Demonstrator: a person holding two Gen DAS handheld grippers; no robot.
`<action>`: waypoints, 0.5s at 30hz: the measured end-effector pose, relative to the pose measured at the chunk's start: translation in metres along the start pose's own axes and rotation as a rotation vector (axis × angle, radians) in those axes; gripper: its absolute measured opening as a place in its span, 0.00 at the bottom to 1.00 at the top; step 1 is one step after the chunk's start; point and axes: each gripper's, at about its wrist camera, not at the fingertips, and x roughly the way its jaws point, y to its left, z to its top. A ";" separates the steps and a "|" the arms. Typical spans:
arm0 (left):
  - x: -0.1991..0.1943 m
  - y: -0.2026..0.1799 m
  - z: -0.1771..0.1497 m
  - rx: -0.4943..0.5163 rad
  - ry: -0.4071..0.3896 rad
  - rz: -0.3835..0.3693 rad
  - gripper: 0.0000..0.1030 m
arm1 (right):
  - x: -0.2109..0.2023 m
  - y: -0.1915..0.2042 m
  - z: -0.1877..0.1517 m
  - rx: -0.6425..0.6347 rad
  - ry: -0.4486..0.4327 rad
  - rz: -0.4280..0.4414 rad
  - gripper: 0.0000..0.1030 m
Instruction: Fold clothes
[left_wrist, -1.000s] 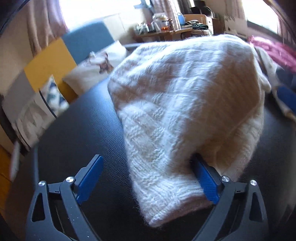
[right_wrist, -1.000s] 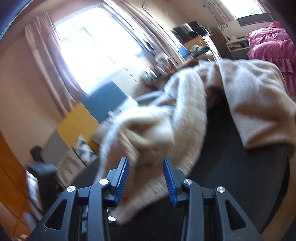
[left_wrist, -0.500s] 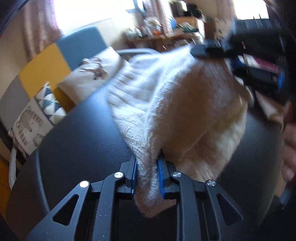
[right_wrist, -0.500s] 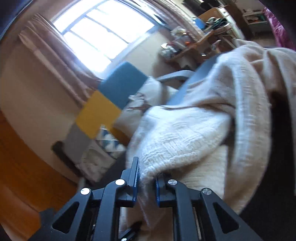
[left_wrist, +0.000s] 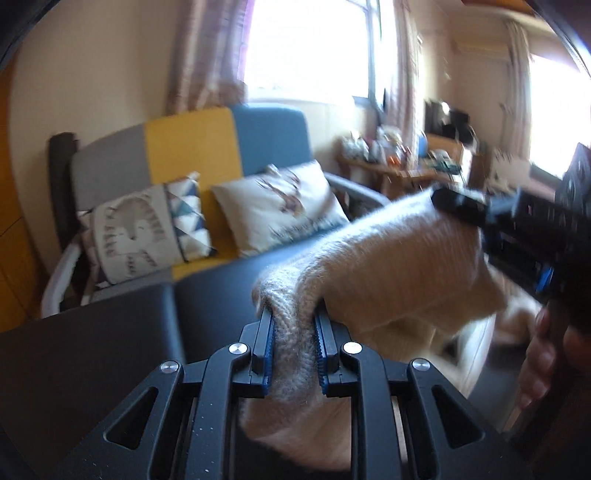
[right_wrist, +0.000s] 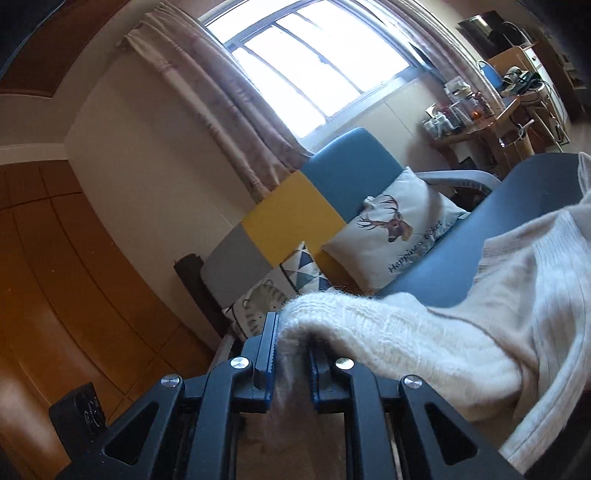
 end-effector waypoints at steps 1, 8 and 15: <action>-0.012 0.012 0.003 -0.021 -0.022 0.007 0.19 | 0.002 0.011 -0.001 -0.006 0.000 0.021 0.12; -0.077 0.066 0.016 -0.070 -0.179 0.072 0.19 | -0.006 0.103 -0.015 -0.110 -0.043 0.154 0.12; -0.163 0.092 0.019 -0.061 -0.363 0.151 0.17 | -0.031 0.192 -0.037 -0.186 -0.120 0.262 0.12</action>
